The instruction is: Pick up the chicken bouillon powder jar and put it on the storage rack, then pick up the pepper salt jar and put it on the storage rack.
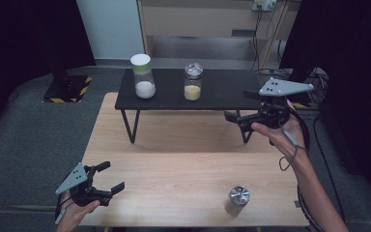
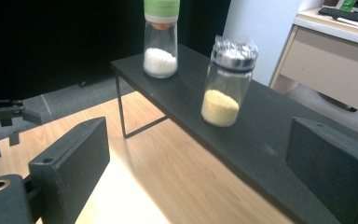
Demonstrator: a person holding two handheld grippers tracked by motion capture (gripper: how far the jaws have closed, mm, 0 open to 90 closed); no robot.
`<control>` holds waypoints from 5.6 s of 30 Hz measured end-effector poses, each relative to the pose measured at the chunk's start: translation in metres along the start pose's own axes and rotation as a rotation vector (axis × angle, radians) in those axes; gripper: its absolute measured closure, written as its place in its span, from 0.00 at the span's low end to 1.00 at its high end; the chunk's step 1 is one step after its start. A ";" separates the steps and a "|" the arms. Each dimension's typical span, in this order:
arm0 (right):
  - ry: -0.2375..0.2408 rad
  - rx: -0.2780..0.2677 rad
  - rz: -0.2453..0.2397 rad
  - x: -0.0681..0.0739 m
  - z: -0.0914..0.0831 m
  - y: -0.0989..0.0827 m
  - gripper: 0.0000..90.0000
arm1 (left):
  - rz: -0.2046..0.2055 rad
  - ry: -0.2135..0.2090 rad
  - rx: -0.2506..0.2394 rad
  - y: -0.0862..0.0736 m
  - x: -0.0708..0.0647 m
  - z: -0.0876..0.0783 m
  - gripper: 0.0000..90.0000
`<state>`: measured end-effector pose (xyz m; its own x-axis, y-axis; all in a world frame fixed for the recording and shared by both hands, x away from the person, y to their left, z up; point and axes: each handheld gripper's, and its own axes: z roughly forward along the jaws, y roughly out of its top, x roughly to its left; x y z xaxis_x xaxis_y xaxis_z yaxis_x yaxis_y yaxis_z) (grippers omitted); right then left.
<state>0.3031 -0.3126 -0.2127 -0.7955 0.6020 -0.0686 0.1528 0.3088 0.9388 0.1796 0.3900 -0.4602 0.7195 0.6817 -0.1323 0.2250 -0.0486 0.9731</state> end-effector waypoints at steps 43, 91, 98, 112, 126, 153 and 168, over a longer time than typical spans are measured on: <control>-0.053 -0.065 0.008 0.052 -0.072 -0.110 0.07 | 0.004 -0.014 0.012 0.001 0.001 0.001 0.00; -0.066 -0.085 0.126 0.069 -0.085 -0.222 0.07 | 0.017 -0.009 0.001 0.001 -0.002 -0.001 0.01; -0.060 -0.088 0.135 0.069 -0.084 -0.230 0.07 | 0.019 -0.011 0.000 0.001 -0.002 -0.001 0.01; -0.061 -0.087 0.127 0.071 -0.084 -0.228 0.07 | 0.025 -0.020 0.001 0.001 -0.001 0.000 0.01; -0.047 -0.081 0.119 0.067 -0.094 -0.211 0.05 | 0.024 -0.014 0.006 0.002 -0.002 0.000 0.01; 0.021 0.038 0.090 0.056 -0.087 -0.186 0.04 | 0.022 -0.015 0.006 0.001 -0.002 0.000 0.01; 0.078 0.094 0.087 0.054 -0.067 -0.191 0.05 | 0.022 -0.015 0.007 0.001 -0.002 0.000 0.01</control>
<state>0.1912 -0.3885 -0.3728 -0.8193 0.5718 0.0413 0.2746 0.3282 0.9038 0.1787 0.3885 -0.4588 0.7340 0.6695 -0.1141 0.2137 -0.0682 0.9745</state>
